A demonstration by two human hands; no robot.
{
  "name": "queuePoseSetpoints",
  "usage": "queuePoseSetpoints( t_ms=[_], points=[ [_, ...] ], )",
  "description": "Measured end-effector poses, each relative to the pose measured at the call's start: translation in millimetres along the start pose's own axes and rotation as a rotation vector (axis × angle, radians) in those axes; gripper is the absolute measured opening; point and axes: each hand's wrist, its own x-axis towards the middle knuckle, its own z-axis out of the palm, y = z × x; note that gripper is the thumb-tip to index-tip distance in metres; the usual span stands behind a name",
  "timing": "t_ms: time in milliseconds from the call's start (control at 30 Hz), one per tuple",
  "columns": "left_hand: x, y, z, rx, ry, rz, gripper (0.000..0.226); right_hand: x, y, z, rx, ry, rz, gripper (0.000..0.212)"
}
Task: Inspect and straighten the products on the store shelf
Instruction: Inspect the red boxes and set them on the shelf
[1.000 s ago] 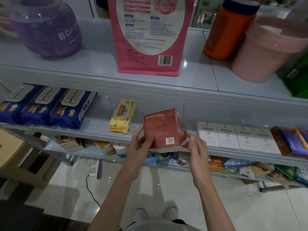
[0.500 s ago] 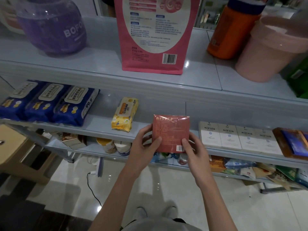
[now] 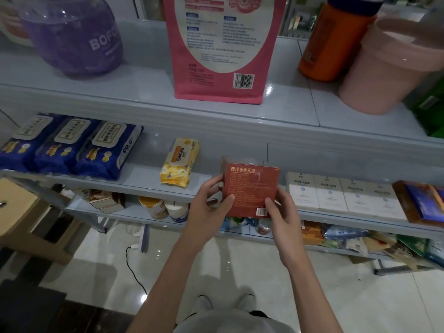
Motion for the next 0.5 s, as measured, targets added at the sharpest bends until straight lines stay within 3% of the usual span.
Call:
queuePoseSetpoints(
  t_ms=[300, 500],
  points=[
    [4, -3, 1, -0.133, 0.087, -0.150, 0.053, -5, -9, 3, -0.130, -0.116, -0.178, 0.056],
    [4, -6, -4, -0.120, 0.106, -0.149, 0.050, -5, -12, 4, -0.197, -0.170, -0.232, 0.064]
  ],
)
